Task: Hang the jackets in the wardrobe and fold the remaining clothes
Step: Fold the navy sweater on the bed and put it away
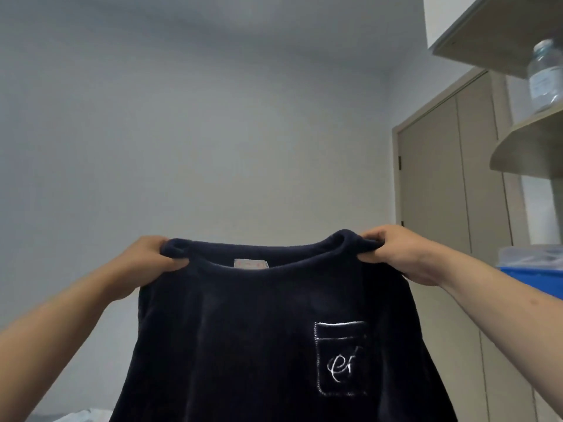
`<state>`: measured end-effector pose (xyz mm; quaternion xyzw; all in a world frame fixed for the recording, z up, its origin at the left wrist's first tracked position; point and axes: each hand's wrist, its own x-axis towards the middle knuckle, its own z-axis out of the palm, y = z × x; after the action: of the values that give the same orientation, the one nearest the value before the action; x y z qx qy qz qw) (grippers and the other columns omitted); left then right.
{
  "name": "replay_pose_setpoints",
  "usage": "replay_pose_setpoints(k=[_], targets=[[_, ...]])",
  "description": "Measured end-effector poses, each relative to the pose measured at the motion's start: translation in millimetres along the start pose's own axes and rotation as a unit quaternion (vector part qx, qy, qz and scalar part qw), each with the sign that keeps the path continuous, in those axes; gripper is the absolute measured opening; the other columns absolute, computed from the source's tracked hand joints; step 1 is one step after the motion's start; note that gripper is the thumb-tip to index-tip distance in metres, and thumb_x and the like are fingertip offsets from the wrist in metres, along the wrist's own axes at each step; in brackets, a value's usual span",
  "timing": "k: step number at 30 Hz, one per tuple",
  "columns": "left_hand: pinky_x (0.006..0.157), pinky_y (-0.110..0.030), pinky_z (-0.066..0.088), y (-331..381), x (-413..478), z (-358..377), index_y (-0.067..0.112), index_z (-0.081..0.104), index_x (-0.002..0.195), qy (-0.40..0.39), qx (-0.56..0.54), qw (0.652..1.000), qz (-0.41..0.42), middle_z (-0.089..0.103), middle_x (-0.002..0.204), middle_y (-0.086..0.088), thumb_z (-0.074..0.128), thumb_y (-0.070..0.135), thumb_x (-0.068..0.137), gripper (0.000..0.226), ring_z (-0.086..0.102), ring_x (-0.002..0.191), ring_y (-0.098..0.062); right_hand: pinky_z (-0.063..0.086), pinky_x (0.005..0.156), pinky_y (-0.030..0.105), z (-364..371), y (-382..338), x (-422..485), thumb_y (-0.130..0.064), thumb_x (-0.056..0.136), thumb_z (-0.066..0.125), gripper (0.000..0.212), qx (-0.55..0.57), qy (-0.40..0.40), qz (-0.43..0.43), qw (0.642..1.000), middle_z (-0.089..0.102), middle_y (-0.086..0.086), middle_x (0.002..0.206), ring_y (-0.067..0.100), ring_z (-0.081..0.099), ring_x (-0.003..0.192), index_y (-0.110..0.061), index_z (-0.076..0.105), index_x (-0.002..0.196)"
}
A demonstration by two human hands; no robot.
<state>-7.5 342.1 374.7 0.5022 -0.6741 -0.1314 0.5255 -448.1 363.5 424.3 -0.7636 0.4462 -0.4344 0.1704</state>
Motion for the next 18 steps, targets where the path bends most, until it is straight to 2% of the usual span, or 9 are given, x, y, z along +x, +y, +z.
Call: replay_pose_setpoints(k=[2, 4, 6, 8, 10, 12, 14, 16, 18], targets=[[0.077, -0.035, 0.056, 17.1, 12.0, -12.9, 0.034, 0.075, 0.089, -0.005, 0.019, 1.0, 0.014, 0.077, 0.09, 0.004, 0.069, 0.02, 0.089, 0.015, 0.074, 0.082, -0.013, 0.058, 0.085, 0.037, -15.9, -10.0, -0.7, 0.004, 0.09, 0.061, 0.023, -0.032, -0.018, 0.005, 0.999, 0.075, 0.013, 0.101, 0.028, 0.073, 0.095, -0.008, 0.073, 0.105], [0.071, -0.033, 0.054, 33.7, 21.1, -26.1, 0.028, 0.075, 0.086, 0.015, 0.07, 0.997, 0.03, 0.076, 0.085, 0.007, 0.075, 0.031, 0.085, 0.003, 0.073, 0.078, -0.013, 0.058, 0.081, 0.034, -27.8, -18.3, -0.6, 0.001, 0.091, 0.063, 0.017, -0.069, -0.008, 0.011, 0.998, 0.076, 0.013, 0.098, 0.027, 0.073, 0.092, -0.008, 0.074, 0.1], [0.064, -0.031, 0.051, 52.5, 28.4, -43.5, 0.02, 0.072, 0.076, 0.08, 0.152, 0.983, 0.058, 0.073, 0.072, 0.005, 0.081, 0.047, 0.072, 0.029, 0.071, 0.072, -0.018, 0.058, 0.085, 0.038, -35.7, -23.8, 2.6, -0.007, 0.092, 0.066, 0.01, -0.092, 0.038, 0.011, 0.995, 0.075, 0.017, 0.097, 0.029, 0.073, 0.091, -0.005, 0.074, 0.098], [0.059, -0.031, 0.046, 73.0, 30.9, -62.5, 0.021, 0.064, 0.071, 0.135, 0.257, 0.953, 0.083, 0.067, 0.067, 0.005, 0.074, 0.07, 0.056, 0.052, 0.065, 0.069, -0.018, 0.054, 0.079, 0.038, -39.1, -28.0, 6.3, -0.014, 0.093, 0.066, 0.011, -0.098, 0.08, 0.009, 0.992, 0.072, 0.021, 0.1, 0.028, 0.07, 0.085, -0.005, 0.072, 0.097], [0.057, -0.031, 0.042, 90.7, 31.0, -80.5, 0.024, 0.058, 0.069, 0.172, 0.378, 0.904, 0.101, 0.061, 0.071, 0.008, 0.058, 0.086, 0.046, 0.065, 0.058, 0.067, -0.014, 0.054, 0.074, 0.036, -38.2, -34.4, 10.5, -0.017, 0.094, 0.066, 0.01, -0.097, 0.104, 0.002, 0.99, 0.073, 0.019, 0.098, 0.026, 0.07, 0.081, -0.01, 0.072, 0.094], [0.055, -0.03, 0.038, 105.4, 28.3, -93.9, 0.026, 0.054, 0.066, 0.197, 0.465, 0.856, 0.112, 0.057, 0.071, 0.011, 0.046, 0.092, 0.045, 0.07, 0.054, 0.065, -0.011, 0.058, 0.08, 0.039, -34.0, -43.4, 15.6, -0.017, 0.094, 0.066, 0.008, -0.104, 0.126, -0.017, 0.986, 0.075, 0.013, 0.091, 0.027, 0.072, 0.084, -0.014, 0.073, 0.092], [0.053, -0.029, 0.035, 115.8, 23.4, -103.3, 0.026, 0.053, 0.066, 0.204, 0.508, 0.829, 0.113, 0.056, 0.07, 0.012, 0.042, 0.093, 0.046, 0.07, 0.052, 0.064, -0.009, 0.057, 0.083, 0.04, -28.8, -52.9, 20.3, -0.016, 0.093, 0.067, 0.007, -0.123, 0.156, -0.041, 0.979, 0.075, 0.008, 0.087, 0.027, 0.071, 0.086, -0.016, 0.073, 0.089], [0.055, -0.03, 0.036, 120.3, 16.1, -113.6, 0.026, 0.055, 0.067, 0.198, 0.495, 0.84, 0.106, 0.057, 0.072, 0.012, 0.046, 0.091, 0.047, 0.068, 0.053, 0.067, -0.009, 0.056, 0.082, 0.038, -23.8, -60.8, 22.1, -0.016, 0.093, 0.066, 0.009, -0.134, 0.17, -0.059, 0.975, 0.074, 0.005, 0.084, 0.024, 0.07, 0.085, -0.019, 0.072, 0.086], [0.059, -0.032, 0.042, 119.3, 7.0, -127.2, 0.026, 0.057, 0.07, 0.183, 0.448, 0.869, 0.102, 0.06, 0.073, 0.013, 0.053, 0.087, 0.051, 0.064, 0.057, 0.069, -0.01, 0.056, 0.08, 0.037, -21.4, -65.6, 20.1, -0.016, 0.094, 0.065, 0.01, -0.13, 0.157, -0.068, 0.977, 0.075, 0.003, 0.083, 0.022, 0.071, 0.083, -0.019, 0.072, 0.087]])
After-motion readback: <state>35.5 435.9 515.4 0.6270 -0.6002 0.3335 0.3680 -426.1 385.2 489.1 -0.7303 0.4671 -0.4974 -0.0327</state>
